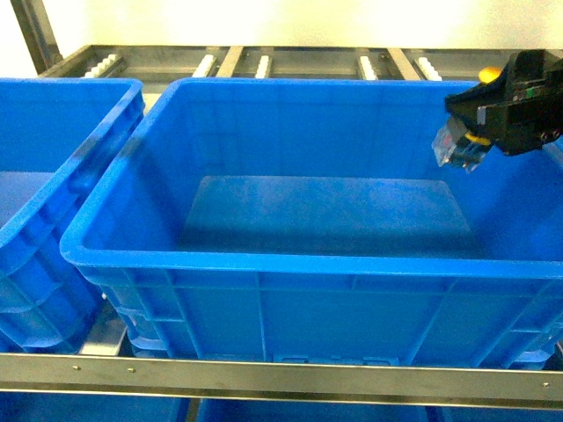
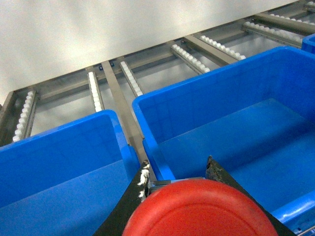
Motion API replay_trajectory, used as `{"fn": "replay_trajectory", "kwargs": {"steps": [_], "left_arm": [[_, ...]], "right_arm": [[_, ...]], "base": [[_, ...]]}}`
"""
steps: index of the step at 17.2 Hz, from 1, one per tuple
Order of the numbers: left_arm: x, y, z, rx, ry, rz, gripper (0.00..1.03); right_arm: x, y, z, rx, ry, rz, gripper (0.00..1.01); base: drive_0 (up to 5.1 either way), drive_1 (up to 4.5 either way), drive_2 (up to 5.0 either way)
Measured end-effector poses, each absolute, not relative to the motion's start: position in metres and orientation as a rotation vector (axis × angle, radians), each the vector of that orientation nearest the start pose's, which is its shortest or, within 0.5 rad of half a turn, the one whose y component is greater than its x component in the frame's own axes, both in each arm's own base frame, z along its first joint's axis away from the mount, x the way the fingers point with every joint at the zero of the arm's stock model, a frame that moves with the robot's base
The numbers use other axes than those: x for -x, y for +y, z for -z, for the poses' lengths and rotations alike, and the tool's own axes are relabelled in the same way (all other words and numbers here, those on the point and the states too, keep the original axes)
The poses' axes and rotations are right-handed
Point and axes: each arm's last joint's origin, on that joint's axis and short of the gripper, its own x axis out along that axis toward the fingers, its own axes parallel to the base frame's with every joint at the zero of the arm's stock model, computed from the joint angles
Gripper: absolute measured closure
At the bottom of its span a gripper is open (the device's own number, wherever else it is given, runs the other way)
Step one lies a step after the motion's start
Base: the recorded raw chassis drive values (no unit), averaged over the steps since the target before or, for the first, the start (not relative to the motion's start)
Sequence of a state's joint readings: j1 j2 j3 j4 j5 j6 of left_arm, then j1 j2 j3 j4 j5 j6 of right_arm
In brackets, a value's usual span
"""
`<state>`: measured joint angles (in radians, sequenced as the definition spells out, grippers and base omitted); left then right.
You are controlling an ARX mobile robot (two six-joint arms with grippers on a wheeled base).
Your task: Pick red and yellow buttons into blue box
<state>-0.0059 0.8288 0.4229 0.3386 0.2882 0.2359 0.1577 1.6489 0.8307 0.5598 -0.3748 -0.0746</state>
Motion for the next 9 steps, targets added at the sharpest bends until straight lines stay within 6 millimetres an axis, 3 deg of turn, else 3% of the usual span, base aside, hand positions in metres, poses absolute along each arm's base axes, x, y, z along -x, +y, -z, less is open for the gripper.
{"fn": "replay_trajectory", "kwargs": {"steps": [2,4,9], "left_arm": [[-0.186,-0.009,-0.250,-0.225,0.032,0.300,0.76],[-0.186,-0.009,-0.250,-0.225,0.031,0.300,0.76],[-0.186,-0.009,-0.250,-0.225,0.032,0.300,0.76]], "right_arm": [[-0.334,0.085,-0.198,0.044,0.249,-0.620,0.70],[-0.335,0.089,-0.189,0.044,0.280,-0.630,0.70],[-0.336,0.085,-0.189,0.046,0.276,-0.618,0.24]], "base": [[0.0,0.00,0.0],[0.0,0.00,0.0],[0.0,0.00,0.0]]}}
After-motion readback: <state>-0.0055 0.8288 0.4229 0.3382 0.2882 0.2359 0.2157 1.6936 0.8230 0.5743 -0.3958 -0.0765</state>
